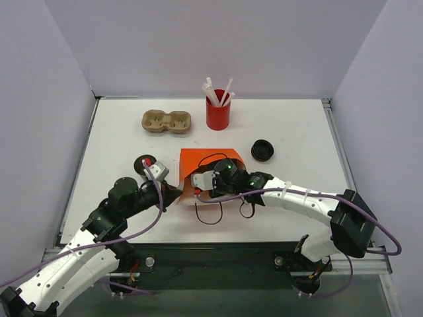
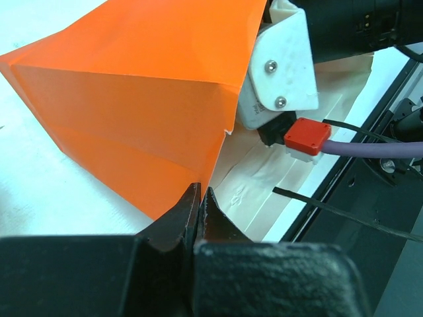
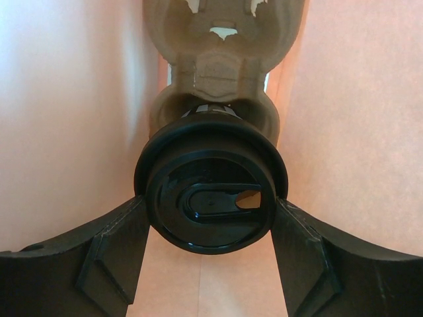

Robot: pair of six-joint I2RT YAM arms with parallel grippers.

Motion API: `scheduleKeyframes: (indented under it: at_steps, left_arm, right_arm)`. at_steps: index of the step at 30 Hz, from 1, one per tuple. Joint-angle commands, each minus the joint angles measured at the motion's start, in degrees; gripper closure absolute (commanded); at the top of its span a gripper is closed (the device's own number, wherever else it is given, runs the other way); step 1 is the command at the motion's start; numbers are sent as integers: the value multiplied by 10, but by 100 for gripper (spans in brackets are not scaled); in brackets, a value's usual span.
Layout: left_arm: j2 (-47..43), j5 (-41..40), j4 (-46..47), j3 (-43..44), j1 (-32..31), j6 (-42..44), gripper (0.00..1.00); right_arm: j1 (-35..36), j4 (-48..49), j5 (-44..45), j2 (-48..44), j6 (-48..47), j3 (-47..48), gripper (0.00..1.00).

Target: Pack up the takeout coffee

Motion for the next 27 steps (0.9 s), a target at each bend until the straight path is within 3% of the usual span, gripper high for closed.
scheduleKeyframes:
  at_steps: [1, 27]
  left_arm:
    - [-1, 11, -3, 30, -3, -7, 100]
    - [-1, -6, -24, 36, -2, -43, 100]
  right_arm:
    - [-6, 61, 26, 19, 8, -17, 65]
    - [-24, 114, 46, 77, 75, -44, 48]
